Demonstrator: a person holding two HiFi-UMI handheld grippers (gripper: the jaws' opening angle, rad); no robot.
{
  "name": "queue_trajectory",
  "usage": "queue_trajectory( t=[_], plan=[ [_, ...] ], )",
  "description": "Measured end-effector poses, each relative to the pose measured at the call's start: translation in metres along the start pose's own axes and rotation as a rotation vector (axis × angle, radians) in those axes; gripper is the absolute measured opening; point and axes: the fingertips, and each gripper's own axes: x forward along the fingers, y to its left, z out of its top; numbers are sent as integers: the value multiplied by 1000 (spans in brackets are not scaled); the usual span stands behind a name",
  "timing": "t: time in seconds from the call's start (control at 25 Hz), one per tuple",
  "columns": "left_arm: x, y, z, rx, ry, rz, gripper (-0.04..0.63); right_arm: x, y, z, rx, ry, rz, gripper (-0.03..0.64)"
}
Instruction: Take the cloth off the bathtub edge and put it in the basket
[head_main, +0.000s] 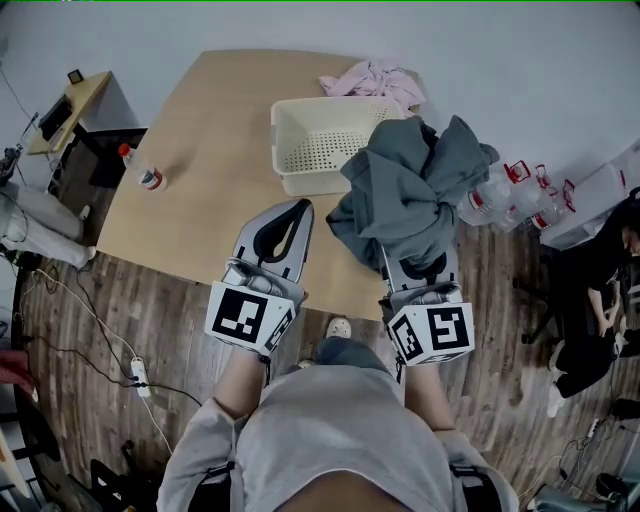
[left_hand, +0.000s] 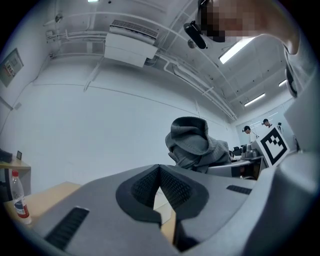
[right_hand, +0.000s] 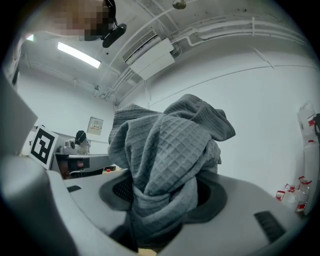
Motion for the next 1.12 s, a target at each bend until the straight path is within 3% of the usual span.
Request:
queue_trajectory(
  t=[0.64, 1.12],
  plan=[
    [56, 26, -5, 20, 3, 137, -3, 69, -60, 1, 13, -20, 103, 249],
    [82, 49, -18, 16, 39, 143, -3, 107, -80, 2, -1, -12, 99, 249]
  ],
)
